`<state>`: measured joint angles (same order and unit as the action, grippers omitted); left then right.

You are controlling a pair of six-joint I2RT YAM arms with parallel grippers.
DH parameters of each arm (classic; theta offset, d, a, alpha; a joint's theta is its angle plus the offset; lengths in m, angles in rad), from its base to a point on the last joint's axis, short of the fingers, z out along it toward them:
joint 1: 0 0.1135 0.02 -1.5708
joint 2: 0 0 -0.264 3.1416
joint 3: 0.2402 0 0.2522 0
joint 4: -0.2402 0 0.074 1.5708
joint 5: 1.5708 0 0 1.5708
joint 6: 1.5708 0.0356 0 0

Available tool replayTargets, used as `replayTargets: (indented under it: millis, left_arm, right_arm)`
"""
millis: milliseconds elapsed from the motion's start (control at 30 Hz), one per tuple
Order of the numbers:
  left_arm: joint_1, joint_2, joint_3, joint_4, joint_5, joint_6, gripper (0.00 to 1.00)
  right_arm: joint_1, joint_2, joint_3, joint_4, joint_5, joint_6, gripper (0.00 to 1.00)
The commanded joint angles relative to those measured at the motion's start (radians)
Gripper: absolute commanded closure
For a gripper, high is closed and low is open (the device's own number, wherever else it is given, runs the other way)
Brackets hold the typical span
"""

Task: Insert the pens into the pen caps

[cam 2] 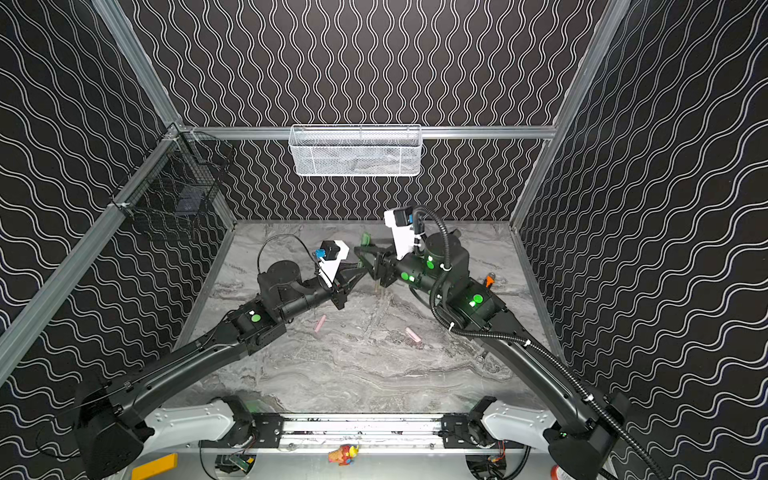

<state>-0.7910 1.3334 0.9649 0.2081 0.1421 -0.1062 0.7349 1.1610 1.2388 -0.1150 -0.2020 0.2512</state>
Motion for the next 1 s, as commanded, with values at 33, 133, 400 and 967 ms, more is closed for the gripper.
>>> replayTargets:
  millis: [33,133,400,967]
  left_arm:
    - [0.006,-0.006,0.001,0.055,0.047,-0.061,1.00]
    - [0.006,-0.017,-0.008,0.070,0.057,-0.076,1.00]
    - [0.006,-0.033,-0.026,0.098,0.068,-0.091,1.00]
    - [0.007,-0.084,-0.064,0.125,-0.037,-0.097,0.13]
  right_arm:
    - [0.023,0.006,-0.010,-0.055,0.042,-0.046,0.51]
    - [0.026,0.022,-0.009,-0.041,0.035,-0.049,0.56]
    - [0.030,0.067,0.014,0.028,-0.003,-0.029,0.78]
    - [0.014,0.073,0.075,0.042,0.112,0.015,0.92]
